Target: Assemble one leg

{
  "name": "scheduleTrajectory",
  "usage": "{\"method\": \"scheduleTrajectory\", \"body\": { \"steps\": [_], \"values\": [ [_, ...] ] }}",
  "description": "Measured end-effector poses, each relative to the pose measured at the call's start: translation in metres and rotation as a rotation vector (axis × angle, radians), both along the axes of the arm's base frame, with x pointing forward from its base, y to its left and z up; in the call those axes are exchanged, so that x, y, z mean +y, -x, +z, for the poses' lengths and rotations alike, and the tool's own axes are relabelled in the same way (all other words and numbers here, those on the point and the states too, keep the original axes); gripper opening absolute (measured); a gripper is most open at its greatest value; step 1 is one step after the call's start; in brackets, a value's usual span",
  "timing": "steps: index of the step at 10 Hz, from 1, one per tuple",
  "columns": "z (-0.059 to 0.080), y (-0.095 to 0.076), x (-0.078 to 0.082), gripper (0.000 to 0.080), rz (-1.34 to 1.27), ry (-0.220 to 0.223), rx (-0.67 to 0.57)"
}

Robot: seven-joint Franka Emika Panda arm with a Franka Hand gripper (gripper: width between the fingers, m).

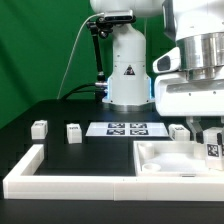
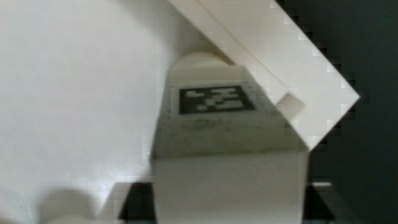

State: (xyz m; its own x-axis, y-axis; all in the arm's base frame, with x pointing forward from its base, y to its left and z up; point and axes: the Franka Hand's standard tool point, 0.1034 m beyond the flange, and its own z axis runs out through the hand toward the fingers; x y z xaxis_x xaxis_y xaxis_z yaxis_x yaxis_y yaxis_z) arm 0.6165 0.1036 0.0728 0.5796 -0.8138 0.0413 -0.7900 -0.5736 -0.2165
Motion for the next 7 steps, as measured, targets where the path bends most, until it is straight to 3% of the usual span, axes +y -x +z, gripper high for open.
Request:
{"method": "scheduleTrajectory", "body": {
  "steps": [3,7],
  "values": [
    [-0.0002,0.0012,-0.0013,0.0294,-0.372,-0.085,0.022],
    [-0.0008,0.0023,0.0000,0.0295,-0.644,-0.170,0.057]
  ]
}}
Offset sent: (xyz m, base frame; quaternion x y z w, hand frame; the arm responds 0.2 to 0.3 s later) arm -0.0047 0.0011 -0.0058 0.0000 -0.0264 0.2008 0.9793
